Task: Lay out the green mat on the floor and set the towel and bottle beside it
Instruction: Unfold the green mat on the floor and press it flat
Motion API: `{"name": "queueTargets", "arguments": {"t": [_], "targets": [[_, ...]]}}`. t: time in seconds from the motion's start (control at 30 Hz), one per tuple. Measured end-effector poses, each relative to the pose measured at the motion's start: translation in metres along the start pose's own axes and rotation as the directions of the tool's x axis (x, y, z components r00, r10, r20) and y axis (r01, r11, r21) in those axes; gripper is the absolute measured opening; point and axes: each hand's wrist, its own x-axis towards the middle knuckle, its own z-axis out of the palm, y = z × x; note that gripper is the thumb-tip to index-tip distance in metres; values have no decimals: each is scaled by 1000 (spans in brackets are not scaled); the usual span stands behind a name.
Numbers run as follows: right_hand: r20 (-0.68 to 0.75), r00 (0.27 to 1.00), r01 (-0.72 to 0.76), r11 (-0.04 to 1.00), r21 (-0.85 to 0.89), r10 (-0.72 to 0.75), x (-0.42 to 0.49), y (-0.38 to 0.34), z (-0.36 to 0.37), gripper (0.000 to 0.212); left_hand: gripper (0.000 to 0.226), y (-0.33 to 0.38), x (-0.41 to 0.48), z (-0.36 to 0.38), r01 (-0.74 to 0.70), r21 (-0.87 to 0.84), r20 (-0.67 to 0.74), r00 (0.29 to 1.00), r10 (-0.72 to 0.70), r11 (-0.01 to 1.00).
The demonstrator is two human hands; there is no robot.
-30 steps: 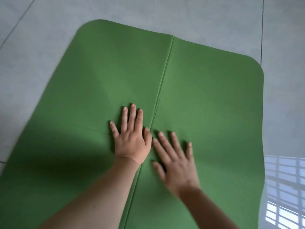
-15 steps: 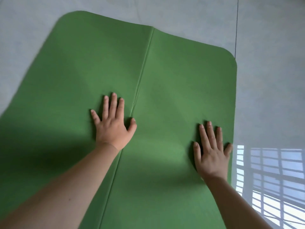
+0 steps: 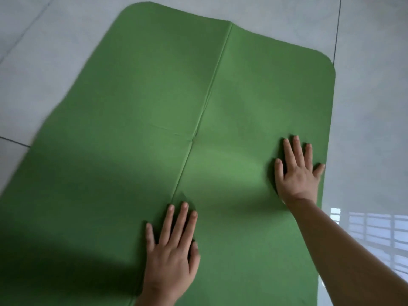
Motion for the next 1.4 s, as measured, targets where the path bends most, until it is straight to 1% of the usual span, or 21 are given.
{"name": "queueTargets", "arguments": {"t": [0.13,0.17,0.23,0.3,0.4,0.43,0.47,0.53,0.57,0.6,0.63,0.7,0.87,1.03,1.13,1.2,1.23,1.27,1.3,1.33,1.4], "targets": [[62,994,-96,995,9,95,-14,-20,-4,58,58,2,4,-8,16,61,32,999,-18,998],[67,995,-79,997,21,78,-28,-35,-2,61,59,1,5,-9,18,71,37,999,-20,997],[68,992,99,994,54,-102,-69,-72,6,61,59,0,3,-9,26,66,53,998,-30,997],[119,955,266,962,68,-273,-108,-99,18,55,59,1,2,-10,32,57,42,998,-35,998],[173,923,349,937,7,-344,-130,-90,31,52,56,1,1,-8,34,30,4,999,-34,999],[162,928,341,940,-8,-335,-131,-76,32,52,56,1,0,-7,31,24,-7,1000,-31,999],[144,947,292,956,-11,-288,-131,-62,33,53,55,0,1,-6,27,22,-16,1000,-27,999],[92,992,79,997,26,-81,-136,-44,32,55,55,0,2,-5,29,26,-29,999,-28,999],[63,998,-32,998,57,28,-139,-42,33,56,55,0,1,-5,34,24,-36,999,-33,999],[46,994,-105,991,81,102,-141,-42,33,58,55,1,0,-4,32,16,-43,999,-31,999],[46,991,-127,987,94,123,-141,-45,32,59,55,2,0,-5,28,7,-48,998,-28,1000],[78,992,-107,989,100,100,-140,-50,29,59,55,1,0,-5,21,5,-56,998,-21,1000],[57,995,-81,996,35,79,-136,-45,30,59,52,-2,-18,-1,61,-3,-52,997,-61,998],[133,989,-49,986,-160,71,-126,-54,21,60,52,-31,-81,4,88,49,15,996,-89,995],[158,977,-123,982,-146,146,-135,-79,12,63,51,-57,-120,4,156,54,26,987,-158,986],[168,985,-21,990,-137,44,-152,-114,17,65,58,-74,-139,2,262,43,57,963,-264,964],[182,980,111,984,-137,-85,-166,-137,22,66,57,-83,-148,0,337,28,61,939,-338,941],[201,948,273,956,-112,-247,-185,-163,30,67,55,-93,-158,0,422,6,40,906,-421,907],[218,889,424,903,-66,-402,-206,-189,38,68,54,-101,-168,-1,508,-27,32,861,-507,861],[231,807,560,828,-13,-543,-229,-216,46,67,56,-108,-178,0,581,-54,21,814,-581,812],[271,604,764,642,73,-750,-271,-265,61,63,61,-116,-189,1,655,-64,16,755,-656,753]]}}
